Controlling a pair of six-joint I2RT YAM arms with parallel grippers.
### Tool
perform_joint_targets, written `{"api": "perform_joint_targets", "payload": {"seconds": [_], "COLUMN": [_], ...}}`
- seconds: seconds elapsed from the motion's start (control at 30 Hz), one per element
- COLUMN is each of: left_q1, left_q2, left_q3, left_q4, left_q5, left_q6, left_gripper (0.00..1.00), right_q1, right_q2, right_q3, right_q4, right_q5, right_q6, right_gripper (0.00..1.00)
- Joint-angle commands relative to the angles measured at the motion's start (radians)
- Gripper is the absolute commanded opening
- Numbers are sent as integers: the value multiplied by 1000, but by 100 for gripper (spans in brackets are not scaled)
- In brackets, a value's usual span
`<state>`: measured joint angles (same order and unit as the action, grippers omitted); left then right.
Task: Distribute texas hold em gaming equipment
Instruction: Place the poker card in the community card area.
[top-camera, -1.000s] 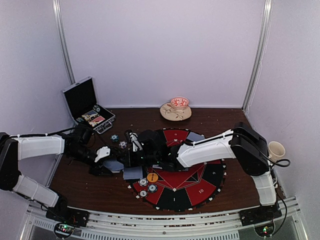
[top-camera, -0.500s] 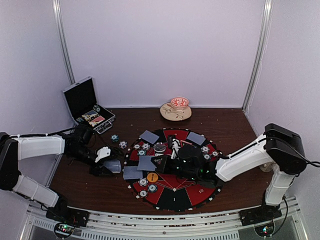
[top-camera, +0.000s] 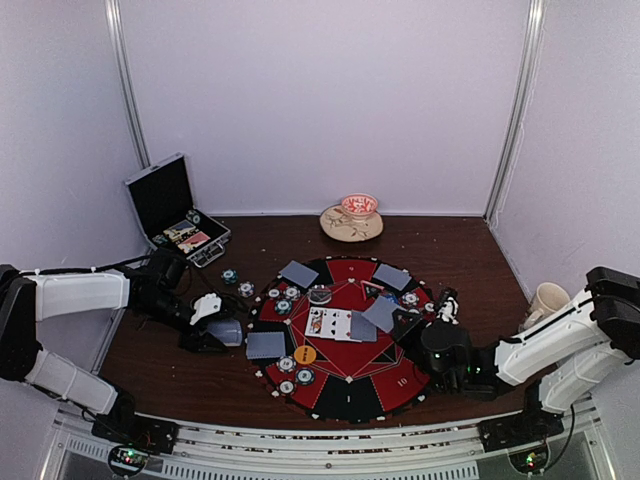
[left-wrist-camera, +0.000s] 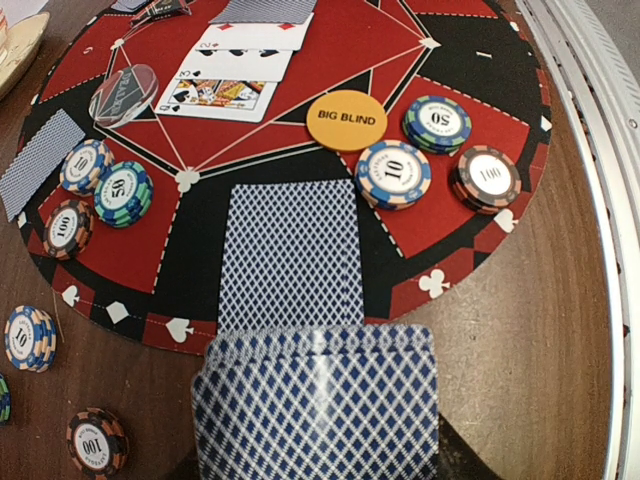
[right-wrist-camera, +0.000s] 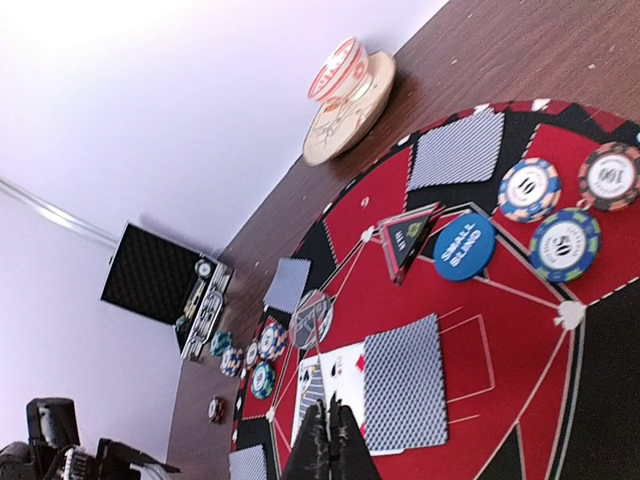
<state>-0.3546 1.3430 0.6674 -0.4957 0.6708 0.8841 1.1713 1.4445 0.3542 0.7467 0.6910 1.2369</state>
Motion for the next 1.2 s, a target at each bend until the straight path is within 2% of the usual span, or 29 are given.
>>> {"api": "perform_joint_targets", "payload": {"seconds": [0.0, 0.2, 1.1, 1.17], "left_q1": [3, 2, 2, 2], "left_q2": [2, 1, 1, 2], "left_q3": [-2, -2, -3, -3], "left_q4": [16, 17, 17, 17], "left_q5": [19, 20, 18, 18], "left_q6": [0, 1, 6, 6], "left_gripper": [53, 53, 53, 53], "right_q1": [4, 2, -72, -75], "right_q2": [-25, 23, 325, 333], "right_q3": [-23, 21, 151, 150], "right_q4": [-59, -141, -99, -93], "right_q5": [182, 245, 184, 181], "right_q6": [105, 157, 302, 304], "right_gripper": [0, 0, 0, 3]}}
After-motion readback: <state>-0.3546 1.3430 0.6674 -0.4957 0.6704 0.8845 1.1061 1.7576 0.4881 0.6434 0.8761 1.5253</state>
